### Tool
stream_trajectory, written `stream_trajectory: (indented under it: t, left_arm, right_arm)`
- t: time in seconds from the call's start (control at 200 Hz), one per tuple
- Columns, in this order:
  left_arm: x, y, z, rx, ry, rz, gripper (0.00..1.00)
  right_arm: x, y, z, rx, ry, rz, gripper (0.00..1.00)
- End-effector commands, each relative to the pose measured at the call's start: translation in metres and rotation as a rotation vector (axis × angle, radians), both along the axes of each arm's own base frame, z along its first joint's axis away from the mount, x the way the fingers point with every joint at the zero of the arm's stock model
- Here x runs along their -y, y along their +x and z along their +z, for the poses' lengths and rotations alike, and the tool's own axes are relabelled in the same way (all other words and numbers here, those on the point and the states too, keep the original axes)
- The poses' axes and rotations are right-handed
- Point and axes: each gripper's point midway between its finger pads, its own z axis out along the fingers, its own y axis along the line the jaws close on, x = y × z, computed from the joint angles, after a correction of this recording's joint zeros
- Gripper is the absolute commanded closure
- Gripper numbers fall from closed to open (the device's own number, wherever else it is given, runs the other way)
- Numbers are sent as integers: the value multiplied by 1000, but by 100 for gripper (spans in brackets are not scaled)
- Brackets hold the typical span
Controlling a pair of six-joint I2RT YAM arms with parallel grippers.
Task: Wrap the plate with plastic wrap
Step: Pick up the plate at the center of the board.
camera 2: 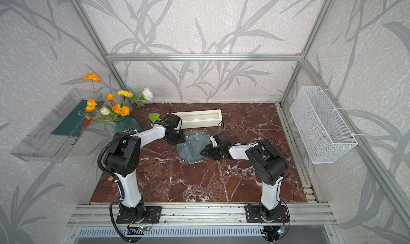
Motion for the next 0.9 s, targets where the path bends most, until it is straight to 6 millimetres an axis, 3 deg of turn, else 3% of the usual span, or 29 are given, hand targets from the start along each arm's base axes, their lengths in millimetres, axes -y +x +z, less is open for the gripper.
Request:
stream_trajectory:
  t: [0.0, 0.175, 0.33, 0.495, 0.655, 0.795, 0.895]
  left_arm:
    - [29, 0, 2, -2, -173, -6, 54]
    - [50, -6, 12, 9, -344, 13, 55]
    - [59, -6, 34, 60, -441, 11, 57]
    - [37, 0, 57, 116, -449, 46, 49]
    - [14, 7, 84, 165, -438, 49, 44]
    - [16, 11, 102, 209, -439, 0, 46]
    - [20, 12, 103, 219, -463, -17, 50]
  right_arm:
    - [-16, 19, 6, 57, 86, -41, 56]
    - [-32, 33, 26, 126, 247, -87, 56]
    - [-34, 39, 49, 194, 328, -102, 60]
    - [-21, 41, 76, 259, 352, -95, 84]
    - [5, 47, 99, 293, 415, -121, 85]
    - [11, 48, 111, 310, 433, -110, 85]
    - [11, 48, 116, 312, 457, -119, 85]
